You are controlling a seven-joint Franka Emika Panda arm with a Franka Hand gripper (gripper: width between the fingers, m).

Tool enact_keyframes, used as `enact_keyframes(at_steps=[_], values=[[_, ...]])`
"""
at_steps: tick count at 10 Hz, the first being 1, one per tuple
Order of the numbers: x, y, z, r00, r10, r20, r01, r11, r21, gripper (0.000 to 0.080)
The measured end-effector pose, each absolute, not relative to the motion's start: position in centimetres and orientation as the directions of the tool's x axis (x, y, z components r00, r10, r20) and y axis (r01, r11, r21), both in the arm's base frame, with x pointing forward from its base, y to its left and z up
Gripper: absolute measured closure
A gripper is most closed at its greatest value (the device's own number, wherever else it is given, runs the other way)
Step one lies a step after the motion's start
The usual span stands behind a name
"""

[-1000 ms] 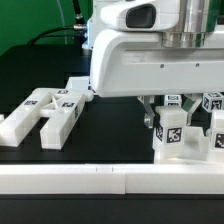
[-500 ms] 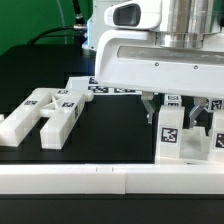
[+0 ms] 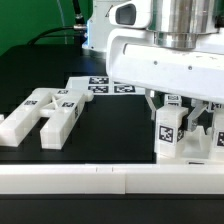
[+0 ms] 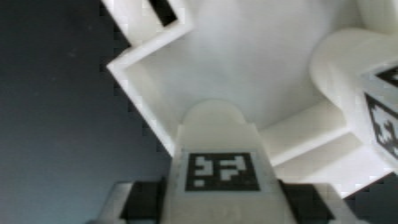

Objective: Assemble chair

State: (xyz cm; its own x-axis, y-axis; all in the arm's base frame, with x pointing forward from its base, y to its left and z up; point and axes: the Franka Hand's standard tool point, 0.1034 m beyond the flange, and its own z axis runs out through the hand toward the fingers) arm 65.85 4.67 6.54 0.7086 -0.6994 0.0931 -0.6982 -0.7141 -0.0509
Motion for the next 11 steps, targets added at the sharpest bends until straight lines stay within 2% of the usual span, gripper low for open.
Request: enact_keyframes(at_steps=[2, 3, 4, 6, 9, 11], values=[[65.85, 4.87, 6.54, 0.649, -0.756, 0.084, -0.754, -0.654, -0.063, 0.0509], [65.83, 4.87, 6.53, 0.652, -0.754, 0.084, -0.751, -0.657, -0.063, 0.0434], [65.83, 4.88, 6.53, 0.667, -0.74, 0.085, -0.738, -0.672, -0.061, 0.0434], [65.92, 4.9, 6.69, 0.712, -0.696, 0.09, -0.694, -0.717, -0.058, 0.0183], [66.08, 4.55, 7.1, 0.886, -0.45, 0.113, -0.449, -0.893, -0.033, 0.0152], [66.03, 4.51, 6.94, 0.939, -0.325, 0.114, -0.326, -0.945, -0.016, 0.015]])
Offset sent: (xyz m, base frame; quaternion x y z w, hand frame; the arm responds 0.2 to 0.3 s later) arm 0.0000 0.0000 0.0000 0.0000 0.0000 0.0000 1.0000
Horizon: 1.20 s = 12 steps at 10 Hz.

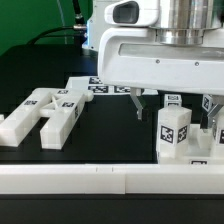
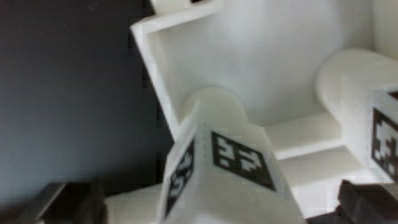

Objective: Assemble chair

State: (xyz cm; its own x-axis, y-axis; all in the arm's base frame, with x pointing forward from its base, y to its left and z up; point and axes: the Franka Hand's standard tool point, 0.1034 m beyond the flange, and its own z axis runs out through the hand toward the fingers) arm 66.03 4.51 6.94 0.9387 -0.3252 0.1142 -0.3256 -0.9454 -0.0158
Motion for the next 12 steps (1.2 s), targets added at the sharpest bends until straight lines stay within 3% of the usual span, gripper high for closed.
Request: enact_keyframes(at_steps=[4, 6, 12], values=[[66.02, 4.41, 6.9, 0.989, -0.094, 0.114, -0.096, -0.995, 0.014, 0.015], [66.07, 4.43, 6.99, 0.989, 0.094, 0.11, 0.089, -0.995, 0.049, 0.015], [66.08, 4.51, 7.0, 0.847, 0.528, 0.057, 0.518, -0.846, 0.128, 0.015]])
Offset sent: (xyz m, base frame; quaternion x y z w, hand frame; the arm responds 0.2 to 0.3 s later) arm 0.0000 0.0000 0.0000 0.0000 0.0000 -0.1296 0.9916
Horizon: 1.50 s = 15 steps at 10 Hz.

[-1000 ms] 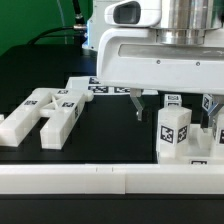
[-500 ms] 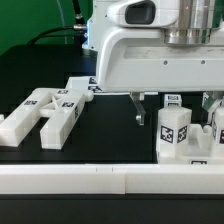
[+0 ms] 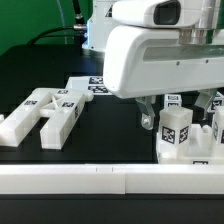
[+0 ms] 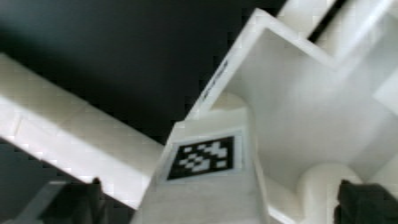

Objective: Assemble chair

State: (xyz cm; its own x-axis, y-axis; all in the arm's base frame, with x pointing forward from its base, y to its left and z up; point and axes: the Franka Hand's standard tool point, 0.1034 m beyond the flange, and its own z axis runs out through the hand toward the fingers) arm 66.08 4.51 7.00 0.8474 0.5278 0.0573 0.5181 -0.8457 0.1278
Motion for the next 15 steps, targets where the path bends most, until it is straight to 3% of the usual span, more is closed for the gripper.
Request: enact_keyframes(at_steps=[2, 4, 5, 8, 12, 15], values=[[66.07, 4.36, 6.96, 0.818, 0.572, 0.049, 0.563, -0.816, 0.132, 0.015], [66.06, 4.34, 6.92, 0.82, 0.571, 0.049, 0.561, -0.817, 0.132, 0.0425], [66.11, 4.35, 7.0, 0.82, 0.57, 0.05, 0.56, -0.818, 0.132, 0.0504], [66.1, 4.35, 7.0, 0.863, 0.502, 0.061, 0.492, -0.862, 0.124, 0.0504], [66.05, 4.42, 6.9, 0.987, 0.125, 0.104, 0.117, -0.989, 0.087, 0.0504], [66.06, 4.37, 6.84, 0.984, -0.129, 0.122, -0.136, -0.989, 0.056, 0.0504]])
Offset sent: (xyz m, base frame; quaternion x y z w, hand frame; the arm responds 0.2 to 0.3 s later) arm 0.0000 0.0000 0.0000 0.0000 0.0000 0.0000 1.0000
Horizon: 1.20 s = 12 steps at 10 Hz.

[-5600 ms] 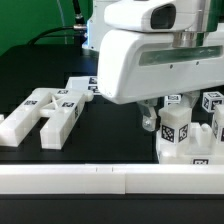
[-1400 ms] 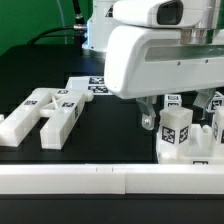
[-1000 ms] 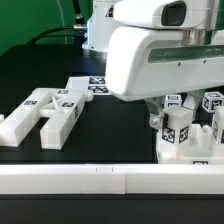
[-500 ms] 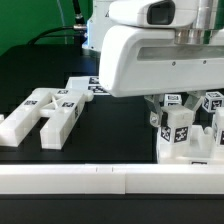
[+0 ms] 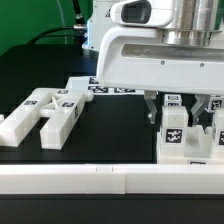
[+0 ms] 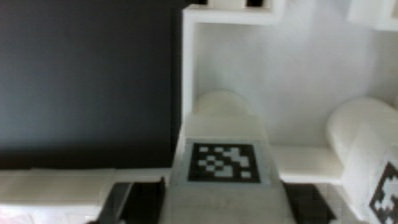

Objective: Assemble chair

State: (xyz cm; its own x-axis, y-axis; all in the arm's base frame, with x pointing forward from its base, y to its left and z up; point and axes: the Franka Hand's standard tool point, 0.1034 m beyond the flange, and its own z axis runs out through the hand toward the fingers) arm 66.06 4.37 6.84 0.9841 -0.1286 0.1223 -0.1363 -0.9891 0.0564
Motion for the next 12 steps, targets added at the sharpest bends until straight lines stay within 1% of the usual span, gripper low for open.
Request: enact_keyframes(at_steps=[1, 4, 7, 8, 9, 10, 11, 12], values=[[66.11, 4.43, 6.89, 0.98, -0.154, 0.124, -0.161, -0.986, 0.052, 0.0504], [65.94, 3.91, 6.82, 0.928, -0.351, 0.126, -0.358, -0.933, 0.032, 0.0504], [65.81, 3.8, 6.83, 0.905, -0.407, 0.122, -0.413, -0.91, 0.03, 0.0504], [65.79, 3.83, 6.74, 0.908, -0.402, 0.121, -0.408, -0.913, 0.03, 0.0333], [65.78, 3.84, 6.72, 0.908, -0.402, 0.121, -0.408, -0.913, 0.03, 0.0333], [65.77, 3.84, 6.71, 0.908, -0.402, 0.121, -0.408, -0.913, 0.031, 0.0193], [65.79, 3.89, 6.77, 0.911, -0.395, 0.121, -0.401, -0.915, 0.031, 0.0193], [65.81, 4.12, 7.07, 0.921, -0.37, 0.125, -0.377, -0.926, 0.031, 0.0158]])
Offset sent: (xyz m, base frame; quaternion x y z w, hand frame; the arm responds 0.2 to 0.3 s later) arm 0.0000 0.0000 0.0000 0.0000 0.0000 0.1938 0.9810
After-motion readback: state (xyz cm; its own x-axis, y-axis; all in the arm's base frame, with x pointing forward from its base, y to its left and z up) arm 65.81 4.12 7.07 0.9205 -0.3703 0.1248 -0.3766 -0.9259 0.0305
